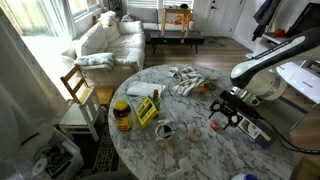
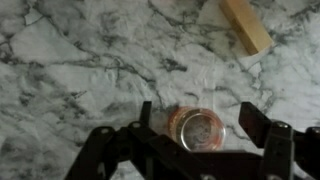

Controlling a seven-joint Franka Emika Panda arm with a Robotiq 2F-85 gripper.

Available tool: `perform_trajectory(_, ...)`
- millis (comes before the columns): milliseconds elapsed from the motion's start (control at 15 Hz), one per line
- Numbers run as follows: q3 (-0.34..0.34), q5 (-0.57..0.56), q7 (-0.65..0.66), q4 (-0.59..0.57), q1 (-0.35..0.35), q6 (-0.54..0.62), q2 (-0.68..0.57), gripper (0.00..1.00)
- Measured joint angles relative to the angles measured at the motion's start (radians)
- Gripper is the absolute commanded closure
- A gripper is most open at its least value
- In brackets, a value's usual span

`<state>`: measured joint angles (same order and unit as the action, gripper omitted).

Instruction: Turn the container with an orange lid on the over

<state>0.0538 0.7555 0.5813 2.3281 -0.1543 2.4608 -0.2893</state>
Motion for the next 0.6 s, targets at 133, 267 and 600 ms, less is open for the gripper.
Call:
perform_trajectory(133,0.01,0.0,0.02,-0.012,0.003,-0.014,-0.016,0.3)
perform_trajectory(267,0.018,0.0,0.04,-0.022,0.003,-0.028,-0.03,0.29)
perform_trajectory(600,0.041,0.0,0.084,-0.036,0.003,-0.057,-0.054,0.27)
